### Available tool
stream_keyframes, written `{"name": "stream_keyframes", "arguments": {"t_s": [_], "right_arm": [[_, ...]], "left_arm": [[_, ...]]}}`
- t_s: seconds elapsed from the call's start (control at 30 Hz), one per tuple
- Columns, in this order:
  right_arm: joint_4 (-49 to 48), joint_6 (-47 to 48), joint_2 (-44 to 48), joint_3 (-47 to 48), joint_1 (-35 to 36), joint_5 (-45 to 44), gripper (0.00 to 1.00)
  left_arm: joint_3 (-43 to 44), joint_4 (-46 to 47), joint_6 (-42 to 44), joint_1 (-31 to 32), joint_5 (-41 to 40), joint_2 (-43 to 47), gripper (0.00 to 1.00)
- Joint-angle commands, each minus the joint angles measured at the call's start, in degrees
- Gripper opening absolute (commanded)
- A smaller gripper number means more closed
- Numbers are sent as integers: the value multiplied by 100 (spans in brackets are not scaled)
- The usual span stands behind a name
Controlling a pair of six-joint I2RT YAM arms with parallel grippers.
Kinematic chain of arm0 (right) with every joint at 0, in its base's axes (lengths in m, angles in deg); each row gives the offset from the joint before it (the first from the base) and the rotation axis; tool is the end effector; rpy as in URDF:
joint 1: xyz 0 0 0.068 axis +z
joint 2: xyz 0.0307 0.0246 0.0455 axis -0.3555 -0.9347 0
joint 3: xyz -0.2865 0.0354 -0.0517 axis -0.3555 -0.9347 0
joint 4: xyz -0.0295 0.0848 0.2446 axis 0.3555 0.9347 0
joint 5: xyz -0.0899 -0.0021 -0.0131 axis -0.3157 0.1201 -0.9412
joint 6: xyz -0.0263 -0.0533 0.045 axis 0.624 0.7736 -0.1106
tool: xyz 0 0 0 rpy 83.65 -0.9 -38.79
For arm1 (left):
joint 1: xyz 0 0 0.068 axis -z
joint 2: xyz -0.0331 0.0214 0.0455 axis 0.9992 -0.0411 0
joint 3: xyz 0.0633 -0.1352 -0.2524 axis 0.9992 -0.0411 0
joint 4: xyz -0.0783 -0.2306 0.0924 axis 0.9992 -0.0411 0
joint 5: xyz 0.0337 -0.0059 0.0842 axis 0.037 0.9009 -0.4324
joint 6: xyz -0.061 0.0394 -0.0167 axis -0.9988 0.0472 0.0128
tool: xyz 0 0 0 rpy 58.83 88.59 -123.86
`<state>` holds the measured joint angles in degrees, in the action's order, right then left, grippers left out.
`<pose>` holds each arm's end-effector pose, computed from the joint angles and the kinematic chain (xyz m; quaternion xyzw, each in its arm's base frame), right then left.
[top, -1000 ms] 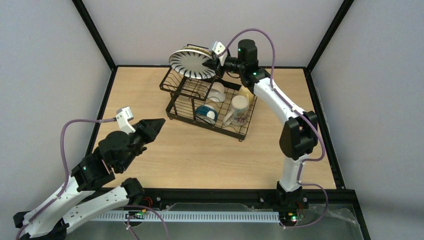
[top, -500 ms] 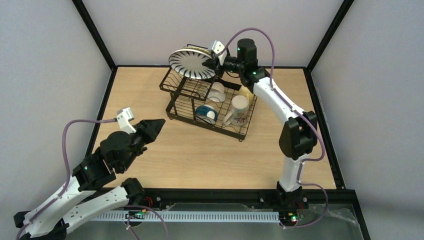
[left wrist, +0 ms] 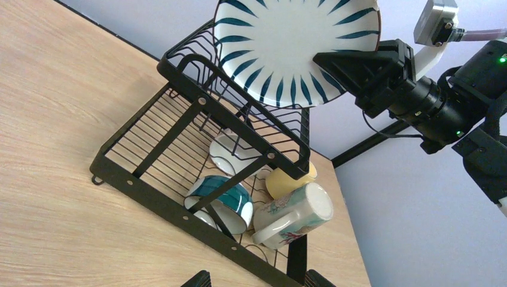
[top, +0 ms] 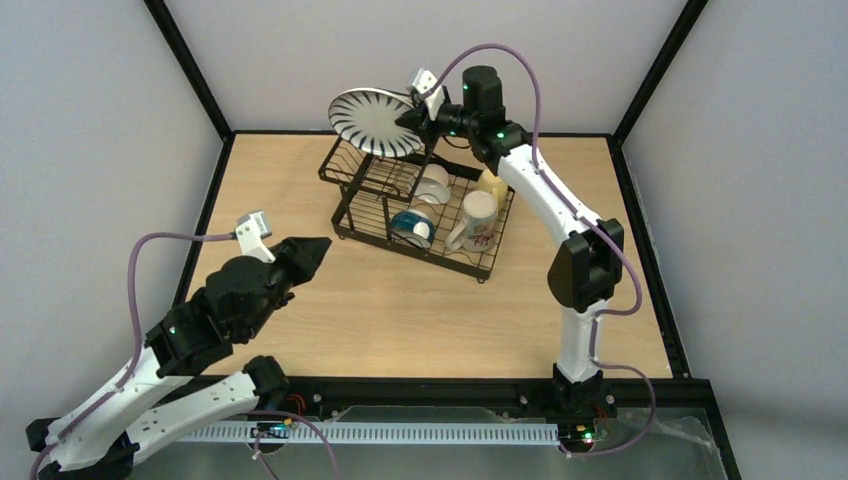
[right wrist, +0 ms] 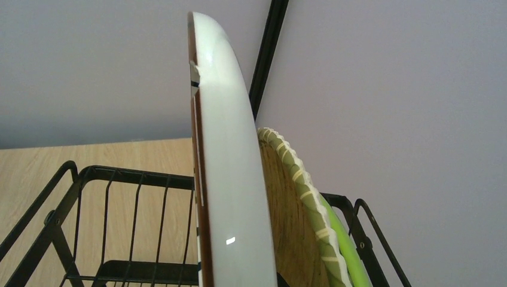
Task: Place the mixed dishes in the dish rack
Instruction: Insert the plate into the dish rack.
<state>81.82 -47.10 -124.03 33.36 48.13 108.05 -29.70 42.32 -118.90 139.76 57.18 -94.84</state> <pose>0.4272 0.2631 0.4034 -0.4960 0.5817 0.2689 0.5859 0.0932 -0.0658 0.3680 -0.1705 0.7752 -0.3154 0.5202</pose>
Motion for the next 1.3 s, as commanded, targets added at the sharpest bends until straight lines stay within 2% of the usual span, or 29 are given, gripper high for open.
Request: {"name": "stream_keyframes", "arguments": {"t_s": [0.0,0.23,0.63,0.73,0.83,1.1,1.27], "right_arm": [[161,41,-281,-92,422,259,0],[-387,-5,47,-1038,435,44,0],[-934,-85,207,-1895,451,-200,1],[-945,-62,166,-1913,451,-275,10],[-932,-42,95,-1868,451,-312,15],[-675,71,-182,-1479,451,-432,41],[-722,73,-215,-1442,451,-468,47]], "left_arm": [[136,-192,85,26,-101,-11,90],[-14,-223,69,26,-16,148,90],[-152,-152,142,26,95,199,90],[-211,-101,129,26,127,194,90],[-215,-82,142,26,122,158,90],[-241,17,172,26,68,65,91],[-233,52,216,26,27,9,92]]}}
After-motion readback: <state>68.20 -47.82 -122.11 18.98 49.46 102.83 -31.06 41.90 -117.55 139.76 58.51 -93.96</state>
